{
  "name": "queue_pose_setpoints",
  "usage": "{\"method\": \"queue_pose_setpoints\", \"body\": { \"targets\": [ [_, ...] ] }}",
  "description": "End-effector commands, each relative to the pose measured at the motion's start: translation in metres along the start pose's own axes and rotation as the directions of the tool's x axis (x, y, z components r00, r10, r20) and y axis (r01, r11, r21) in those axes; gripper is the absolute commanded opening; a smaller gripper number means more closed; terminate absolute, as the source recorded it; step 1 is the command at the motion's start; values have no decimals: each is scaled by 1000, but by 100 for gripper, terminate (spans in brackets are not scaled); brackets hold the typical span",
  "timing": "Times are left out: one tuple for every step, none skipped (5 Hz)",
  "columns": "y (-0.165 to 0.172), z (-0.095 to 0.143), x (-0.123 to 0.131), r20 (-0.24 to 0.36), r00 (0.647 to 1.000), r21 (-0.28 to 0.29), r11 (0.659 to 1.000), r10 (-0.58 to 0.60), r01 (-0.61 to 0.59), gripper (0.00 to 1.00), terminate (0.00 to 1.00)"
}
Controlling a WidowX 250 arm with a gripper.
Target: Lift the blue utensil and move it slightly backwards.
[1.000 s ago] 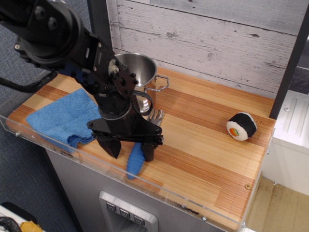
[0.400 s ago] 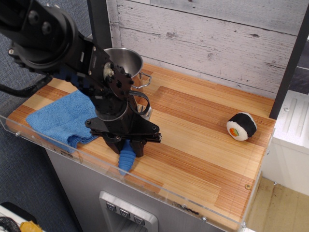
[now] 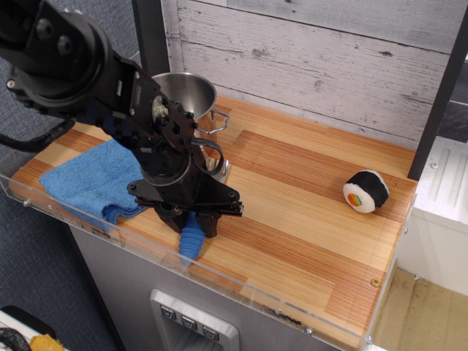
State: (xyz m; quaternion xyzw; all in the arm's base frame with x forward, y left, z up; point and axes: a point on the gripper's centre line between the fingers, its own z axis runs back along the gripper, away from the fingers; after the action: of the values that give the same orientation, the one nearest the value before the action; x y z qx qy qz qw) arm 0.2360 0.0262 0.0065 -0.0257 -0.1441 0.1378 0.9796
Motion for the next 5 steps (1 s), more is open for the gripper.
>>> {"method": "queue_pose_setpoints", "body": {
  "targets": [
    [-37, 1, -9, -23, 994, -44, 993, -111, 110, 0, 0],
    [-63, 7, -15, -17, 984, -72, 982, -178, 176, 0, 0],
    [-83, 25, -16, 11, 981, -103, 975, -195, 195, 0, 0],
    [-90, 49, -14, 56, 981, -113, 975, -183, 189, 0, 0],
    [-88, 67, -12, 93, 984, -119, 979, -152, 163, 0, 0]
  ]
}}
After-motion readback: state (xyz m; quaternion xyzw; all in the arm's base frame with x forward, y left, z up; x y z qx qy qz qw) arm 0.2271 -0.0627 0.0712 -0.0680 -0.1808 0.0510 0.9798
